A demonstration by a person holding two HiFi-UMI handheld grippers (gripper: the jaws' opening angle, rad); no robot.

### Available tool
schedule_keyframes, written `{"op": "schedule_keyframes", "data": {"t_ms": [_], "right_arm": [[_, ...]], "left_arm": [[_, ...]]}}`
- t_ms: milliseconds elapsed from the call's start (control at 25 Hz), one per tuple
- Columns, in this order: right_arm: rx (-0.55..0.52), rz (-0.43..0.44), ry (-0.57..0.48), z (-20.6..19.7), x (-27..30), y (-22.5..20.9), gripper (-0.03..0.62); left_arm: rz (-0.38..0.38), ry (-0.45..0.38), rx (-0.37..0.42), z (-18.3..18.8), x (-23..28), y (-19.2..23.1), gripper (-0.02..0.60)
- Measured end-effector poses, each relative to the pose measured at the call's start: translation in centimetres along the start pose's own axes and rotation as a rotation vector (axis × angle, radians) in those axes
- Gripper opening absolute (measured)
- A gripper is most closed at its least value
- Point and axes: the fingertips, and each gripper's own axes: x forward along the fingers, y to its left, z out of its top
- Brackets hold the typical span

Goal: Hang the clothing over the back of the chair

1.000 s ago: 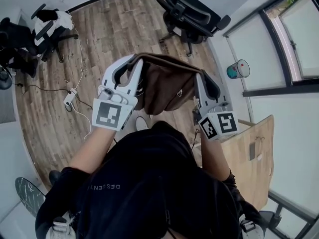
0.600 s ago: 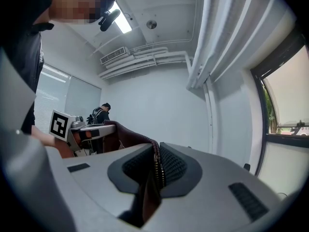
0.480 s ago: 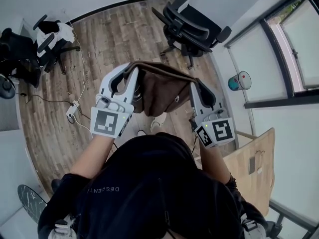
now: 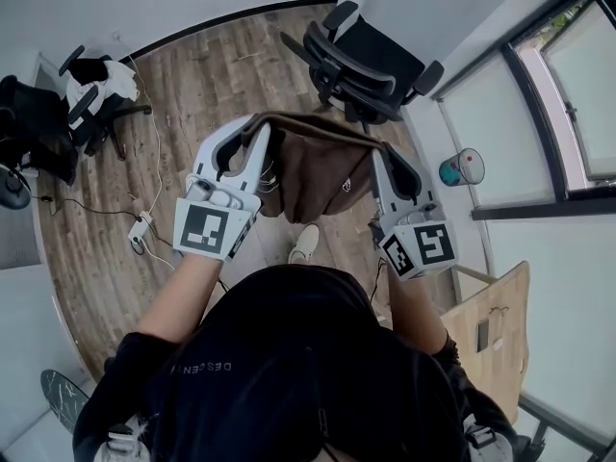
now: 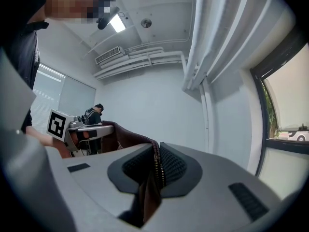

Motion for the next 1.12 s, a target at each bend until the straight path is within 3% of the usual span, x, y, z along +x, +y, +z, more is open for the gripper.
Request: {"op": "schedule_keyframes", "data": {"t_ms": [720, 1120], "right_arm": [[-0.012, 0.005, -0.032, 3.3, 4.6, -10.2, 0.054], [-0.025, -0.056, -0.053, 5.1, 7.3, -13.1, 0.054]], "left_arm": [[-0.012, -0.023, 0.035, 1.9, 12.8, 0.2, 0.049], [-0.071, -0.052, 0.041, 2.6, 18.0, 1.9, 0.049]]}}
